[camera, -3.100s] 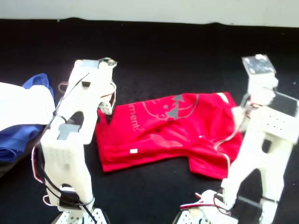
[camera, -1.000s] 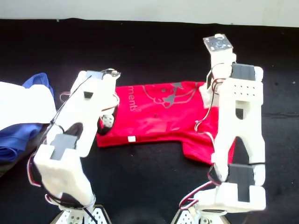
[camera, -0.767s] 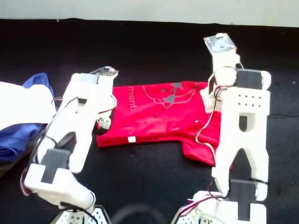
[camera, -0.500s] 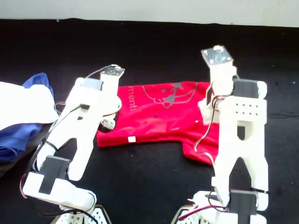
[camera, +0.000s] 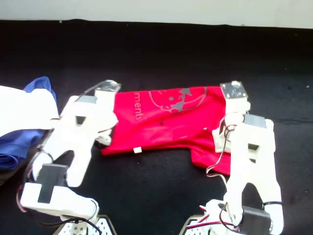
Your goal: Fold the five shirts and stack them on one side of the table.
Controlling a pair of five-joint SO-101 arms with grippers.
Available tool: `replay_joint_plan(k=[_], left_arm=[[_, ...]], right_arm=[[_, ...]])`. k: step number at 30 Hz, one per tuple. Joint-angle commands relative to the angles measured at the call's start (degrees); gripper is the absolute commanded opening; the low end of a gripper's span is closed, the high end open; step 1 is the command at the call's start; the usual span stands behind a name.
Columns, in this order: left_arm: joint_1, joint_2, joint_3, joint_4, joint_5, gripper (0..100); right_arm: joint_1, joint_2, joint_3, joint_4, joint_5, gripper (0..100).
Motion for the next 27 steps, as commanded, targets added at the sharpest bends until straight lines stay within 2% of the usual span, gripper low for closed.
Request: replay_joint_plan(k=[1,9,15,19,23,27], left_arm=[[-1.5,-2.7,-0.2,-0.4,-1.7,1],[2.2,-3.3,-2.8,-4.1,-1.1,1],[2.2,-2.6,-8.2,-4.1,6.9,1],[2.4,-0.2,-5.4,-11.7,7.8,1],[1.0,6.7,-3.0,-18.3,7.8,1],[0.3,9.6,-5.5,-17.8,8.0,1]], right_arm=[[0.7,-2.3,1.0,-0.7,0.2,0.6],[0.3,-1.7,-4.4,-2.3,0.9,0.6],[0.4,-1.7,2.9,-13.0,0.9,0.6],[0.4,-1.7,8.5,-18.1,0.9,0.6],[0.6,-2.2,12.2,-18.2,1.0,0.6],[0.4,-2.5,13.8,-11.7,5.9,0.6]])
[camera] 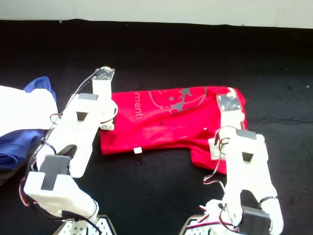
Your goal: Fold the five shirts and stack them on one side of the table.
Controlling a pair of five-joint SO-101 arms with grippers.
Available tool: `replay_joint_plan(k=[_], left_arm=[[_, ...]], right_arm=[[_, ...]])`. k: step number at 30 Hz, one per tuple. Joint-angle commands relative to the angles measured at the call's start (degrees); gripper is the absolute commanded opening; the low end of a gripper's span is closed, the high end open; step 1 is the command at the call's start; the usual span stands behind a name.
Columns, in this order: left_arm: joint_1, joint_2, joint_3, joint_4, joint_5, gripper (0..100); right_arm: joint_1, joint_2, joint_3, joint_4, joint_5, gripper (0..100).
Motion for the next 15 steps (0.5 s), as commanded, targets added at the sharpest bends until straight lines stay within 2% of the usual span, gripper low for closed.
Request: replay_joint_plan(k=[1,4,6,10,15], left_arm=[[-0.9,1.8,-2.0,-0.4,0.4,1],[-0.7,1.8,-1.6,-0.3,0.4,1],[-0.7,1.8,-1.5,-0.2,0.4,1],[-0.7,1.9,-1.5,-0.2,0.4,1],[-0.7,1.9,-1.5,-0.1,0.4,1]], right_arm=[[0.4,-2.3,0.1,5.8,4.4,0.6],[0.9,-5.5,-2.2,9.1,4.7,0.6],[2.2,-9.1,-3.5,7.7,4.7,0.6],[2.9,-14.2,-3.5,-2.3,4.8,0.6],[2.8,-11.4,1.4,-15.3,4.8,0.6]])
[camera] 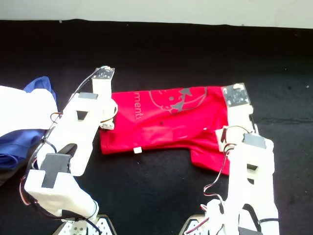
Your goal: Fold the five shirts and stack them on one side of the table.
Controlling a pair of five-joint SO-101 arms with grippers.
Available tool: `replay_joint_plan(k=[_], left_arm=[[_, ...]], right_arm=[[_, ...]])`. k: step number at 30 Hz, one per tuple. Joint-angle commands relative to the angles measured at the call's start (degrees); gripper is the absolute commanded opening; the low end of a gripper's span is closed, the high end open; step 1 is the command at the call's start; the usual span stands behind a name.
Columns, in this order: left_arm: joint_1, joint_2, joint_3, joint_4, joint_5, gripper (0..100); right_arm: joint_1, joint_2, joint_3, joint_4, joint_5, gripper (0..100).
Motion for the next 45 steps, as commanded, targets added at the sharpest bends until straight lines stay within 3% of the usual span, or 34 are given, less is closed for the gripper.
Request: replay_joint_plan(k=[1,5,8,17,24,27,32,38,45], left_arm=[[-0.7,0.6,-0.7,-0.2,0.4,1],[-0.7,0.6,-0.7,-0.2,0.4,1],[-0.7,0.6,-0.7,-0.3,0.4,1],[-0.7,0.6,-0.7,-0.3,0.4,1],[-0.7,0.6,-0.7,-0.3,0.4,1],[-0.7,0.6,-0.7,-0.3,0.4,1],[-0.7,0.6,-0.7,-0.3,0.4,1],[-0.7,0.6,-0.7,-0.3,0.4,1],[-0.7,0.6,-0.7,-0.3,0.4,1]], right_arm=[[0.7,1.8,1.9,-10.0,0.8,0.6],[0.7,8.5,2.8,-17.4,0.8,0.6],[0.7,12.6,2.4,-17.0,0.8,0.6],[0.7,7.3,2.4,-3.4,1.2,0.6],[0.4,-5.4,2.4,10.2,1.3,0.6],[0.7,-12.2,2.7,11.4,1.3,0.6],[0.7,-16.8,6.7,-1.0,1.2,0.6],[0.7,-9.5,16.1,-18.0,1.2,0.6],[2.9,-0.1,16.5,-19.8,1.2,0.6]])
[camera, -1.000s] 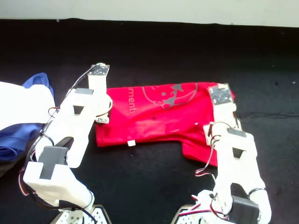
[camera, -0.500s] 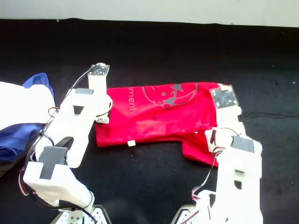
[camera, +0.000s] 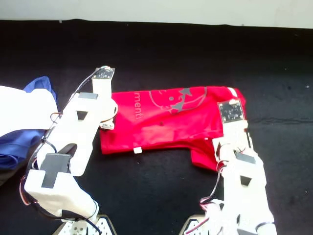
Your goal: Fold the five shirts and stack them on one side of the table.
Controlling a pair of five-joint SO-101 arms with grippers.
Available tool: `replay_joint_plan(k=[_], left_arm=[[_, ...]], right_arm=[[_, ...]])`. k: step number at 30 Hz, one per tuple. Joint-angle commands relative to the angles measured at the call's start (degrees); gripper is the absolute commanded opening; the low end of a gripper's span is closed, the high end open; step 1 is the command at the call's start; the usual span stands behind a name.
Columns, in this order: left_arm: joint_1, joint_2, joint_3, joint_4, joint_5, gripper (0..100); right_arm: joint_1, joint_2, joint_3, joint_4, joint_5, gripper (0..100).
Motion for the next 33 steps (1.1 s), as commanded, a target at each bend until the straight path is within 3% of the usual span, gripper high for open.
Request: replay_joint_plan(k=[1,12,18,24,31,33], left_arm=[[-0.7,0.6,-0.7,-0.3,0.4,1],[-0.7,0.6,-0.7,-0.3,0.4,1],[-0.7,0.6,-0.7,-0.3,0.4,1],[-0.7,0.6,-0.7,-0.3,0.4,1],[-0.7,0.6,-0.7,-0.3,0.4,1],[-0.7,0.6,-0.7,-0.3,0.4,1]], right_arm=[[2.3,1.1,-0.9,1.6,0.7,0.6],[2.2,1.1,-10.5,28.0,0.9,0.6],[2.5,1.1,-21.1,36.7,0.4,0.6],[2.6,1.8,-24.3,32.3,0.4,0.6],[9.9,1.9,-15.5,22.3,1.1,0.6],[10.9,1.9,-12.1,19.7,4.7,0.6]])
